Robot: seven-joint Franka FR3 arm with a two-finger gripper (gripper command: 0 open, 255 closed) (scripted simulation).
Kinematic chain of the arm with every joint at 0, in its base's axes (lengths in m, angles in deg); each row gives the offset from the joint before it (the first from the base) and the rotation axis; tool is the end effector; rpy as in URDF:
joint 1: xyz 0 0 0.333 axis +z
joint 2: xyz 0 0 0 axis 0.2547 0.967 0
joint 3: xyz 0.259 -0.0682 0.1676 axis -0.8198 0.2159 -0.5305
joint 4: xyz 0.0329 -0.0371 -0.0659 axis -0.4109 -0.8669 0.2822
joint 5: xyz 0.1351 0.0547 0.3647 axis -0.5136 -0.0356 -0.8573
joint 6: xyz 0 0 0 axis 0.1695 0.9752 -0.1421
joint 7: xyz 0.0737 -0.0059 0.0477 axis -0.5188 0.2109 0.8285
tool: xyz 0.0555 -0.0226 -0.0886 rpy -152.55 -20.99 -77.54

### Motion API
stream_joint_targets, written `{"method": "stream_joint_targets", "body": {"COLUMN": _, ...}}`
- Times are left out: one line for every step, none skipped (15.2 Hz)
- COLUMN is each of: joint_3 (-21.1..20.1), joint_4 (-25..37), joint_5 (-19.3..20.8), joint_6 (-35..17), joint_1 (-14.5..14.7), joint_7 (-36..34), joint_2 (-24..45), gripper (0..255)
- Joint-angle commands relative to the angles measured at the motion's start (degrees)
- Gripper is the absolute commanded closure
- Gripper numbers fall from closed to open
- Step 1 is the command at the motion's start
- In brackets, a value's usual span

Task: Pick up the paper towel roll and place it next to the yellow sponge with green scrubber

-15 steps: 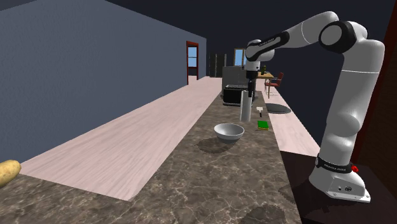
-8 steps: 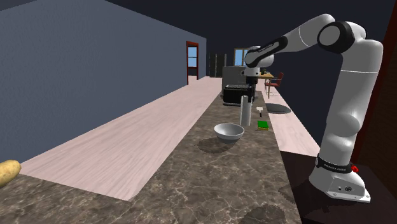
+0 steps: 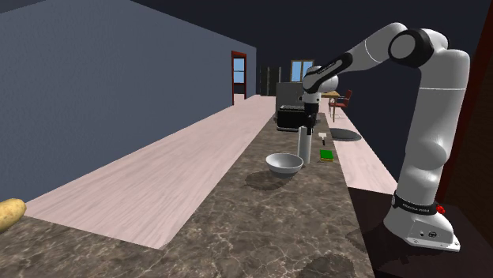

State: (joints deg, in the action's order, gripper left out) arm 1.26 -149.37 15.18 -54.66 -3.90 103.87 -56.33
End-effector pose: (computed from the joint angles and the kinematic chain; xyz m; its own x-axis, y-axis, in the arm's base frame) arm 0.4222 -0.3429 0.4069 0.9992 -0.0242 -0.0321 -0.0259 -0.9983 -0.0520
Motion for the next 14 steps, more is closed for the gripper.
{"method": "stream_joint_targets", "body": {"joint_3": 0.0, "joint_4": -0.3, "joint_5": -0.1, "joint_6": -0.6, "joint_1": 0.0, "joint_7": 0.1, "joint_2": 0.2, "gripper": 255}}
{"method": "stream_joint_targets", "body": {"joint_3": 0.0, "joint_4": -0.3, "joint_5": -0.1, "joint_6": -0.6, "joint_1": 0.0, "joint_7": 0.1, "joint_2": 0.2, "gripper": 255}}
{"method": "stream_joint_targets", "body": {"joint_3": 0.0, "joint_4": -0.3, "joint_5": -0.1, "joint_6": -0.6, "joint_1": 0.0, "joint_7": 0.1, "joint_2": 0.2, "gripper": 255}}
{"method": "stream_joint_targets", "body": {"joint_3": 0.0, "joint_4": -0.3, "joint_5": -0.1, "joint_6": -0.6, "joint_1": 0.0, "joint_7": 0.1, "joint_2": 0.2, "gripper": 255}}
{"method": "stream_joint_targets", "body": {"joint_3": 0.0, "joint_4": -0.3, "joint_5": -0.1, "joint_6": -0.6, "joint_1": 0.0, "joint_7": 0.1, "joint_2": 0.2, "gripper": 255}}
{"method": "stream_joint_targets", "body": {"joint_3": 0.0, "joint_4": -0.3, "joint_5": -0.1, "joint_6": -0.6, "joint_1": 0.0, "joint_7": 0.1, "joint_2": 0.2, "gripper": 255}}
{"method": "stream_joint_targets", "body": {"joint_3": 0.0, "joint_4": -0.3, "joint_5": -0.1, "joint_6": -0.6, "joint_1": 0.0, "joint_7": 0.1, "joint_2": 0.2, "gripper": 255}}
{"method": "stream_joint_targets", "body": {"joint_3": 0.0, "joint_4": -0.3, "joint_5": -0.1, "joint_6": -0.6, "joint_1": 0.0, "joint_7": 0.1, "joint_2": 0.2, "gripper": 0}}
{"method": "stream_joint_targets", "body": {"joint_3": 0.0, "joint_4": -0.3, "joint_5": -0.1, "joint_6": -0.6, "joint_1": 0.0, "joint_7": 0.1, "joint_2": 0.2, "gripper": 0}}
{"method": "stream_joint_targets", "body": {"joint_3": 0.0, "joint_4": -0.3, "joint_5": -0.1, "joint_6": -0.6, "joint_1": 0.0, "joint_7": 0.1, "joint_2": 0.2, "gripper": 0}}
{"method": "stream_joint_targets", "body": {"joint_3": 0.0, "joint_4": -0.3, "joint_5": -0.1, "joint_6": -0.6, "joint_1": 0.0, "joint_7": 0.1, "joint_2": 0.2, "gripper": 0}}
{"method": "stream_joint_targets", "body": {"joint_3": 0.0, "joint_4": -0.3, "joint_5": -0.1, "joint_6": -0.6, "joint_1": 0.0, "joint_7": 0.1, "joint_2": 0.2, "gripper": 0}}
{"method": "stream_joint_targets", "body": {"joint_3": 0.0, "joint_4": -0.3, "joint_5": -0.1, "joint_6": -0.6, "joint_1": 0.0, "joint_7": 0.1, "joint_2": 0.2, "gripper": 0}}
{"method": "stream_joint_targets", "body": {"joint_3": 0.0, "joint_4": 1.0, "joint_5": 0.2, "joint_6": 1.3, "joint_1": 0.0, "joint_7": -0.1, "joint_2": -0.4, "gripper": 0}}
